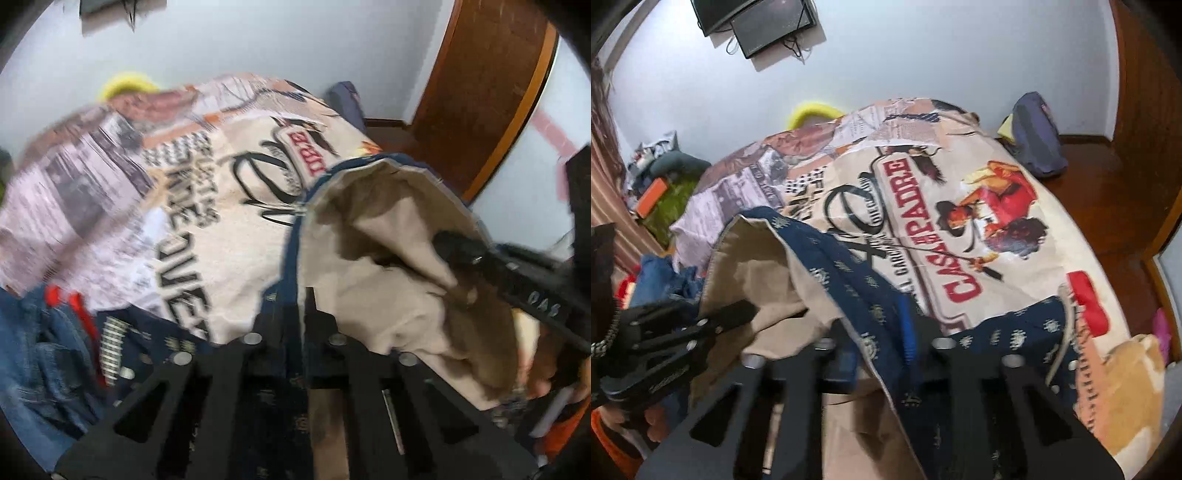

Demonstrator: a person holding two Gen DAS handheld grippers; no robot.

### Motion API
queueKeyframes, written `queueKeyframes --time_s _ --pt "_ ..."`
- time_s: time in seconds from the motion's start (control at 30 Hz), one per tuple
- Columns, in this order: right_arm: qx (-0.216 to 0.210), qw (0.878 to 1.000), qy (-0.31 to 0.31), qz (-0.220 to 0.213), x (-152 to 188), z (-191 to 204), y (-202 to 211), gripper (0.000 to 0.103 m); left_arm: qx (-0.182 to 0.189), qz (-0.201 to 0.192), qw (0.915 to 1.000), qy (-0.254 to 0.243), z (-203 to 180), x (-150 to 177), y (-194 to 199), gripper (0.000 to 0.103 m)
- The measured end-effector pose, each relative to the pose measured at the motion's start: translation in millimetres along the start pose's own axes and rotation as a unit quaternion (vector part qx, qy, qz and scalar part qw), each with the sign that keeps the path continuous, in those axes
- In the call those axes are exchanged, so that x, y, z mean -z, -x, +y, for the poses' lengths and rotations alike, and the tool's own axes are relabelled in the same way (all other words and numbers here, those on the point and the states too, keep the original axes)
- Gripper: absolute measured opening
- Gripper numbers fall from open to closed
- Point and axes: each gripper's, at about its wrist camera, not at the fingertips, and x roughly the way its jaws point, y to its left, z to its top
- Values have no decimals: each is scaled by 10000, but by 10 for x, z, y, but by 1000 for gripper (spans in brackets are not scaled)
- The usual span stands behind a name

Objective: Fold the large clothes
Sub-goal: 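Lift the hood with both grippers and fold it over the hoodie body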

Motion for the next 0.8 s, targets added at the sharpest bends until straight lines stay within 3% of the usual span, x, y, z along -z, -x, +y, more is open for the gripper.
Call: queueKeyframes --time_s 0.07,0.1,0.17,0.47,0.8 --pt "-244 9997 -36 19 -22 10 81 9 478 35 9985 256 28 -10 134 5" --pt "-334 9994 -35 -9 -29 23 146 9 535 14 9982 259 13 -8 205 5" --pt "-553 9984 67 -119 -32 57 357 8 531 -75 9985 117 -61 6 438 5" --pt "-561 9973 437 -199 221 233 1252 7 565 -279 9970 -461 -492 392 1427 5" --pt "-489 9955 661 476 1015 280 1412 7 149 379 9960 -795 -695 1461 1362 5"
